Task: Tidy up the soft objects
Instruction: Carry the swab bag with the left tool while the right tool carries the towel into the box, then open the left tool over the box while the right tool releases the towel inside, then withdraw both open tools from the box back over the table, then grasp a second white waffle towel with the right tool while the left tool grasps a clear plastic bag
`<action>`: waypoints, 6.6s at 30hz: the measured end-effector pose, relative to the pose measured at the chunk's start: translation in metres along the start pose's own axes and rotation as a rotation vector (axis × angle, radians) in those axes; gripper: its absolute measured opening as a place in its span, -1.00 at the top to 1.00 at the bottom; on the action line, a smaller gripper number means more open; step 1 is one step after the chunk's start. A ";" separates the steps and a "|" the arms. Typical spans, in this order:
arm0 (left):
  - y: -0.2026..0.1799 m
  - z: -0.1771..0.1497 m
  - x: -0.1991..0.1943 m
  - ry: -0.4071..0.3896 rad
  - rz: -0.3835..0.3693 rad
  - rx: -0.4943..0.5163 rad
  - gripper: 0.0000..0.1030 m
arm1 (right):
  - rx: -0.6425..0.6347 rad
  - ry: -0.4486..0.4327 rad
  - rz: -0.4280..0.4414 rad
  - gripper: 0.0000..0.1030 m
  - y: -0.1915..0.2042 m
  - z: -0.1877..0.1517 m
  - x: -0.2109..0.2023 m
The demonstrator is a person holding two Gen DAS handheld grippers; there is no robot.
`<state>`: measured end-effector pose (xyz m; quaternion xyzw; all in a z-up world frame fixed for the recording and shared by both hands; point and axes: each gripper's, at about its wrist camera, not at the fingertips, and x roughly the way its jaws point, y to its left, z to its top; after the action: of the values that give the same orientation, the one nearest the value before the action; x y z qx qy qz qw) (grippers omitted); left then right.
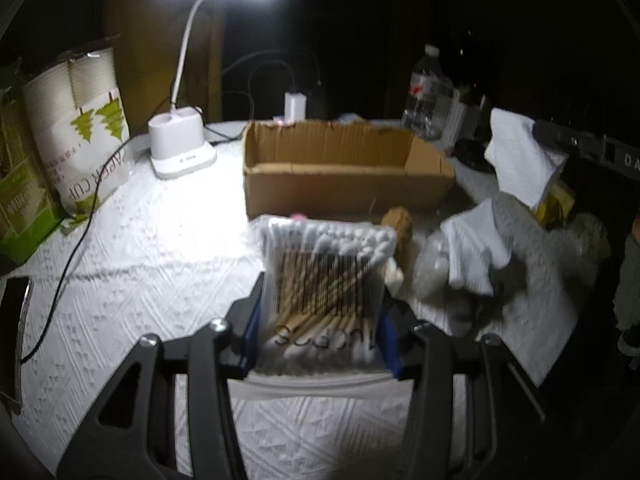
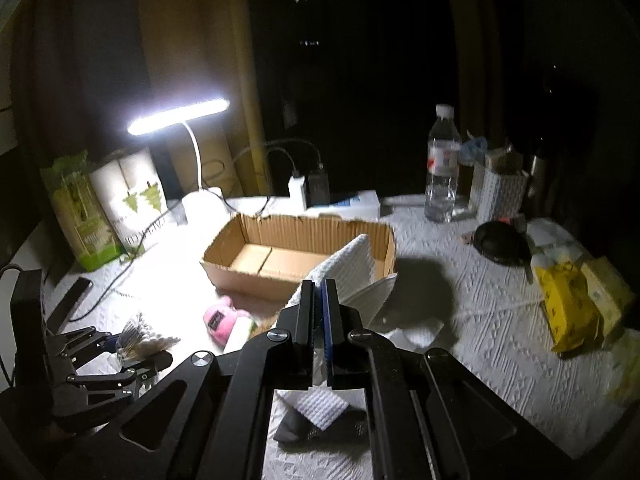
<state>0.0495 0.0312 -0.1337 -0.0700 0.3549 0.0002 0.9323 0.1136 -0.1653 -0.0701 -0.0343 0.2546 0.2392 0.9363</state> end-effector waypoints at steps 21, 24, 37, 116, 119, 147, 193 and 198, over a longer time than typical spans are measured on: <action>-0.020 0.084 0.017 -0.103 0.003 -0.017 0.05 | -0.042 -0.095 0.145 0.92 -0.024 0.050 0.025; -0.026 0.092 0.025 -0.102 0.002 -0.009 0.05 | -0.036 -0.090 0.160 0.92 -0.031 0.052 0.035; -0.045 0.121 0.072 -0.081 -0.024 0.009 0.06 | -0.025 -0.012 0.193 0.92 -0.051 0.046 0.092; -0.046 0.089 0.041 -0.036 -0.115 -0.025 -0.51 | -0.028 0.110 0.046 -0.01 -0.036 0.003 0.063; -0.044 0.081 0.036 -0.030 -0.115 -0.030 -0.51 | -0.025 0.126 0.041 -0.02 -0.034 -0.006 0.063; -0.029 0.024 0.034 0.044 -0.096 -0.066 -0.52 | -0.040 0.244 0.039 0.89 -0.014 -0.071 0.086; -0.120 0.021 0.124 0.231 -0.069 0.093 0.07 | 0.221 0.184 0.041 -0.10 -0.141 -0.080 0.089; -0.118 0.021 0.123 0.228 -0.082 0.101 0.15 | 0.188 0.229 0.107 -0.11 -0.120 -0.084 0.100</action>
<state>0.1615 -0.0895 -0.1847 -0.0370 0.4551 -0.0637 0.8874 0.2062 -0.2437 -0.1993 0.0401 0.3824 0.2582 0.8863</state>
